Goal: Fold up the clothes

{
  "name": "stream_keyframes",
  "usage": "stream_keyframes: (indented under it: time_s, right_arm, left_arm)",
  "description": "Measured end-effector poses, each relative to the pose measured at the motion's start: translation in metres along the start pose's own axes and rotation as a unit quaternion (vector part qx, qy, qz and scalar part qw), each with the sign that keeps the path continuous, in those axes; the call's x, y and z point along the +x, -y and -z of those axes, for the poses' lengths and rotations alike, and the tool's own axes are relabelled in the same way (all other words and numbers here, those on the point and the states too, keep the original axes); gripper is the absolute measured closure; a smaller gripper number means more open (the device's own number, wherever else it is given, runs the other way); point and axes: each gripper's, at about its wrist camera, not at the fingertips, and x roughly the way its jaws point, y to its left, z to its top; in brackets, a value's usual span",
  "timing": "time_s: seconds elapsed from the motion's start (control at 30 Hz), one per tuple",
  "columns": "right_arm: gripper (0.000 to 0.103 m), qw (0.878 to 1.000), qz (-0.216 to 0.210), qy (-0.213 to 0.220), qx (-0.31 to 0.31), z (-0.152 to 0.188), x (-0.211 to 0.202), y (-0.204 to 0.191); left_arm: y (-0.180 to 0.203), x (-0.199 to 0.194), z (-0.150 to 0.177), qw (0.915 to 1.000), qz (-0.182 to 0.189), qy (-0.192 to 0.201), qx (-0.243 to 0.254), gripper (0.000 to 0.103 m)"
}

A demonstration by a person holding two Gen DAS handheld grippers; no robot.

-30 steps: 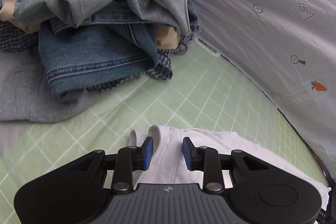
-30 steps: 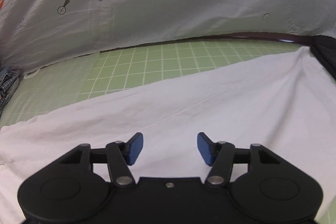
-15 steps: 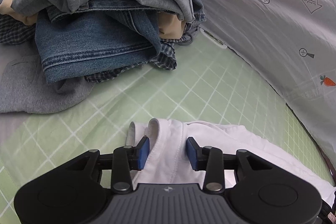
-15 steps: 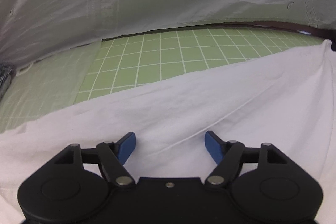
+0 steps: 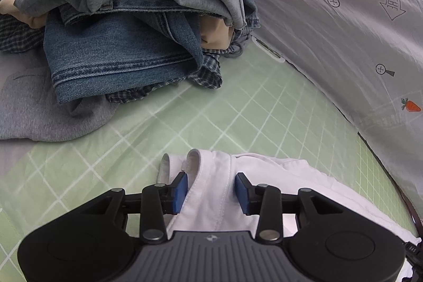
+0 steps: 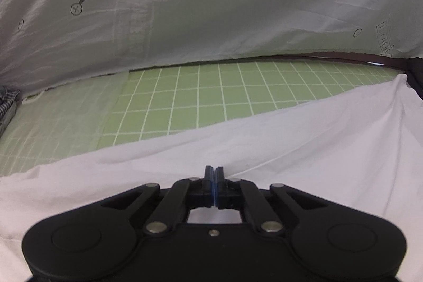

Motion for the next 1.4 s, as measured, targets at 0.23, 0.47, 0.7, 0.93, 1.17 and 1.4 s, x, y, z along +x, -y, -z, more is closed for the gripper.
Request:
stream_keyframes:
  time_s: [0.23, 0.47, 0.7, 0.93, 1.17, 1.4]
  right_arm:
    - [0.103, 0.999, -0.025, 0.027, -0.001, -0.029, 0.004, 0.001]
    - [0.103, 0.999, -0.029, 0.04, -0.02, -0.048, 0.029, -0.014]
    - [0.099, 0.999, -0.022, -0.036, -0.031, -0.035, 0.074, -0.02]
    - [0.052, 1.0, -0.011, 0.003, -0.002, -0.015, 0.001, 0.01]
    - [0.053, 0.999, 0.018, -0.036, 0.006, 0.055, -0.057, 0.043]
    - [0.055, 0.996, -0.005, -0.085, -0.04, 0.11, -0.071, 0.007]
  left_arm:
    - [0.0, 0.0, -0.001, 1.0, 0.004, 0.001, -0.001, 0.061]
    - [0.001, 0.0, -0.003, 1.0, 0.005, 0.001, -0.002, 0.061]
    - [0.006, -0.004, -0.006, 0.9998, 0.011, -0.002, 0.014, 0.055]
    - [0.015, -0.003, 0.001, 0.9985, 0.029, -0.013, 0.044, 0.033]
    - [0.016, 0.006, 0.008, 0.9986, 0.0, -0.017, 0.05, 0.071]
    - [0.023, -0.001, -0.011, 0.9965, -0.011, 0.038, 0.074, 0.084]
